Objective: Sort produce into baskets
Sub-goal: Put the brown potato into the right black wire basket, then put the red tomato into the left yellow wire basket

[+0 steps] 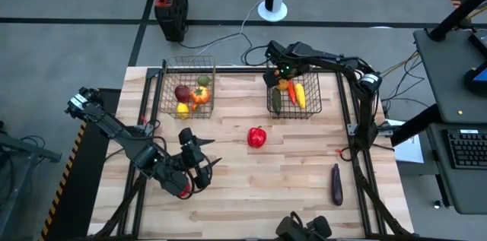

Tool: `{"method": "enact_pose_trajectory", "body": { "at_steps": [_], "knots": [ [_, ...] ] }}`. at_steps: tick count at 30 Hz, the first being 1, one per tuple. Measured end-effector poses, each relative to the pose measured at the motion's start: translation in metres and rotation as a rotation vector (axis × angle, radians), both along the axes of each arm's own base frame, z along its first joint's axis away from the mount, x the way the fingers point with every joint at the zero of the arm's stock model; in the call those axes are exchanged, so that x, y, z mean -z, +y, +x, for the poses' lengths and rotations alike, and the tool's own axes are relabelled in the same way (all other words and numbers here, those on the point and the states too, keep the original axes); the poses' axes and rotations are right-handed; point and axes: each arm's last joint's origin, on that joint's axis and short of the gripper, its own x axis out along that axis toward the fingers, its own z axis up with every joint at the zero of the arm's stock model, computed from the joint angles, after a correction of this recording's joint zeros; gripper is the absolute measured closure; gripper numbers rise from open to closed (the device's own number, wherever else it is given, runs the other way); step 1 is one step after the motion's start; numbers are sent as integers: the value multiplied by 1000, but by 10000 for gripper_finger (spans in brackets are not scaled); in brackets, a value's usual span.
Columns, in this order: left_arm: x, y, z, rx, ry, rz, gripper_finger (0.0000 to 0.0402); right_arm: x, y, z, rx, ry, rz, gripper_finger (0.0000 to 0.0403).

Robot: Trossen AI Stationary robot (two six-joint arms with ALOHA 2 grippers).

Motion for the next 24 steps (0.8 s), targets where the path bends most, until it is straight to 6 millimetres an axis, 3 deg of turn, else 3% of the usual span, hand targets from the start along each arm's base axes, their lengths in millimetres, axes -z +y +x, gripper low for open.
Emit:
{"method": "enact_pose_trajectory", "body": {
  "at_steps": [8,21,24],
  "knots": [
    [0,0,0,-2,-1,-3,122,0,0,0,-1,-4,3,61],
    [0,0,0,-2,-1,-2,122,-1,0,0,-5,-3,6,56],
    [1,0,0,5,4,-8,122,-9,4,-3,-17,-10,7,56]
  ]
}}
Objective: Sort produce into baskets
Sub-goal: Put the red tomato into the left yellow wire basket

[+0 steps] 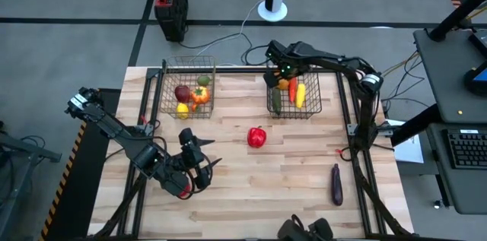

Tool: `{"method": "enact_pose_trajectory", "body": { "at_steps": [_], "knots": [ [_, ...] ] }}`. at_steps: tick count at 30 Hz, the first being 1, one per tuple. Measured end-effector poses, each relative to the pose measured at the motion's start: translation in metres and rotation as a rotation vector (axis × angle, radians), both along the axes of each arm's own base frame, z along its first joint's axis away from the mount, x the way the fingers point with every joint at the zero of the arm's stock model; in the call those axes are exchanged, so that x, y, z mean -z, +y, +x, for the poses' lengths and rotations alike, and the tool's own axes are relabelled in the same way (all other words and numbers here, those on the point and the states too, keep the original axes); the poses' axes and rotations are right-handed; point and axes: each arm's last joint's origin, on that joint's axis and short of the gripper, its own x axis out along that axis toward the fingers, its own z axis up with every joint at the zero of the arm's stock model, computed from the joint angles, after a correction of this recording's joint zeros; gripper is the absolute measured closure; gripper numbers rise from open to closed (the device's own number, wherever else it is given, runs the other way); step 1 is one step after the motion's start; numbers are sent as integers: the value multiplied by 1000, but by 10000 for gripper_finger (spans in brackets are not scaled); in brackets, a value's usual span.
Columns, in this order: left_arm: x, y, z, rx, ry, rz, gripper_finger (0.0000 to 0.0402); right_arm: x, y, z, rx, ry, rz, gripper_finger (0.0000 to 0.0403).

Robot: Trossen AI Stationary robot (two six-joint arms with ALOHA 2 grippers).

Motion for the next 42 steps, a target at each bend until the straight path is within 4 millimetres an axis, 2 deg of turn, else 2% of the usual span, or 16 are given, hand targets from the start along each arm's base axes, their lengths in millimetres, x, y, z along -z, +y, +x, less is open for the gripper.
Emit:
{"method": "enact_pose_trajectory", "body": {
  "at_steps": [5,9,12,16,20,25,31,36,42],
  "knots": [
    [3,-1,0,24,20,-20,122,-31,22,-2,-43,-58,-43,56],
    [7,0,-1,18,24,-36,122,-66,54,0,-115,-141,-111,55],
    [10,0,-2,11,26,-44,122,-89,88,1,-173,-175,-189,55],
    [10,0,-2,11,24,-47,122,-112,142,4,-297,-237,-243,55],
    [10,0,-1,13,24,-56,122,-123,197,6,-403,-307,-216,55],
    [10,0,-2,7,19,-66,122,-121,263,8,-498,-345,-138,55],
    [10,0,-1,6,17,-70,122,-101,327,7,-540,-279,-43,55],
    [10,0,-1,6,17,-70,122,-77,367,4,-537,-172,7,55],
    [10,0,-2,8,19,-71,122,-48,402,0,-540,-48,69,55]
  ]
}}
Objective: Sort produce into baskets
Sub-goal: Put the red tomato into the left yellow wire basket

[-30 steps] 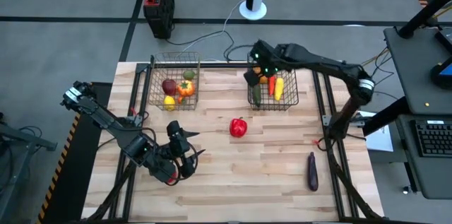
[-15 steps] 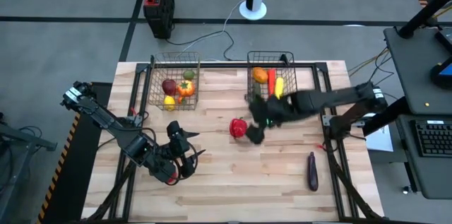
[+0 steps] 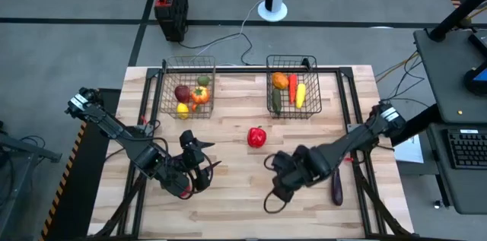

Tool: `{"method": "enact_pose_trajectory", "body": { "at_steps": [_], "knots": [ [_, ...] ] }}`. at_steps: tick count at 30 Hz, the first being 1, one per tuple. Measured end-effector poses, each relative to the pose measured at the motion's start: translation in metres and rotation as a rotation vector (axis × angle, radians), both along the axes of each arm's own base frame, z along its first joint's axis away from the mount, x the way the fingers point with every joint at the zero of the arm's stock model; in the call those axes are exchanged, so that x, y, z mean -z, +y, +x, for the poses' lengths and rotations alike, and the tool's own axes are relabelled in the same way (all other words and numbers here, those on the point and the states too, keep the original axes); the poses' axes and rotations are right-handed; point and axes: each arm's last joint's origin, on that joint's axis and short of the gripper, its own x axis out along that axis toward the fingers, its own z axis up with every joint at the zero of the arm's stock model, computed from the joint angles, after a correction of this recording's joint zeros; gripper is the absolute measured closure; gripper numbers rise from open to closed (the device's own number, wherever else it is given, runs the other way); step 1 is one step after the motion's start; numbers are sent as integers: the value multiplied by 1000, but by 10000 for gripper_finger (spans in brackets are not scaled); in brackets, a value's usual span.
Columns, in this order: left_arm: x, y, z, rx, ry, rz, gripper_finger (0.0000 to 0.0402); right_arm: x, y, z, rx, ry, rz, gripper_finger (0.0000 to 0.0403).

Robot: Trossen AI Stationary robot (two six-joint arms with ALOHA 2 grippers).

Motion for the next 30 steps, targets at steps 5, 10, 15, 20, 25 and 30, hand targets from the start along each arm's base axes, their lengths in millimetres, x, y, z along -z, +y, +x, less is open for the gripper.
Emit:
{"method": "enact_pose_trajectory", "body": {
  "at_steps": [5,10,15,20,25,30],
  "knots": [
    [2,-3,0,90,59,-68,122,19,21,-1,-9,71,20,55],
    [4,-12,-2,289,199,-327,122,33,32,0,-23,115,16,55],
    [13,-21,-9,362,382,-546,122,43,34,4,-37,122,-9,55],
    [32,-22,-28,205,658,-649,122,48,34,7,-71,119,-43,55],
    [42,-26,-44,125,845,-659,122,48,34,10,-91,78,-76,55],
    [41,-31,-46,144,860,-644,122,47,31,15,-95,32,-95,55]
  ]
}}
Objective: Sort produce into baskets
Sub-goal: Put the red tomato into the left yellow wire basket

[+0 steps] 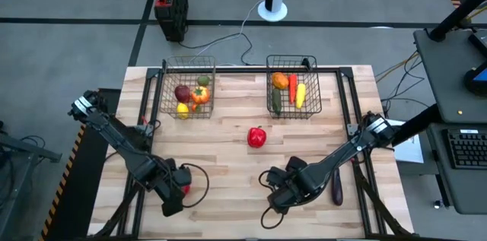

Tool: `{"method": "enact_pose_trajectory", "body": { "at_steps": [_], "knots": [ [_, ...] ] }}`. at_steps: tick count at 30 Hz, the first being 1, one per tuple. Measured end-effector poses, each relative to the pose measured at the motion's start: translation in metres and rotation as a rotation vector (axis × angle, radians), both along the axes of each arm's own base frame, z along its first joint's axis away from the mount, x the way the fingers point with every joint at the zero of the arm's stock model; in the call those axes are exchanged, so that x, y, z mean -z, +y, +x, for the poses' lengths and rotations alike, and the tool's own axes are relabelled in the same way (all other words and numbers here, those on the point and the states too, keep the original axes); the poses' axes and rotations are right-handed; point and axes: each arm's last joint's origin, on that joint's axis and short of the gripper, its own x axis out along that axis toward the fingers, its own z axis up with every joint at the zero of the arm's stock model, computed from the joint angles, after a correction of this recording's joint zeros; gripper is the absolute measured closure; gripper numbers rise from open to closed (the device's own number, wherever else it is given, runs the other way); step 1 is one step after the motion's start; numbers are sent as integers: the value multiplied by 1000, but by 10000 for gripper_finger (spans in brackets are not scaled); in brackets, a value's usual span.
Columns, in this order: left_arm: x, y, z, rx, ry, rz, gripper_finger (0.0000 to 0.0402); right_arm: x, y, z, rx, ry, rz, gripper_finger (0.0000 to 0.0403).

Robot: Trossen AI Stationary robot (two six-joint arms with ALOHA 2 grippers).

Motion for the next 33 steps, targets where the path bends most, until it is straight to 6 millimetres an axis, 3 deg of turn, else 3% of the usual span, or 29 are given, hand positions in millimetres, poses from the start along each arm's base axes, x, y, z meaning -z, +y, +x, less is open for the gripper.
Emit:
{"method": "enact_pose_trajectory", "body": {
  "at_steps": [8,16,24,30,33],
  "knots": [
    [1,-3,-23,114,32,163,122,0,1,32,-124,-262,-51,55],
    [0,-18,-39,220,-143,310,122,5,5,90,-383,-685,-243,55],
    [8,-22,-47,218,-130,337,122,54,-6,144,-471,-923,-405,55],
    [23,-31,-45,239,-93,378,122,98,-15,163,-446,-999,-439,55],
    [29,-35,-45,246,-82,392,122,110,-15,171,-459,-1031,-413,55]
  ]
}}
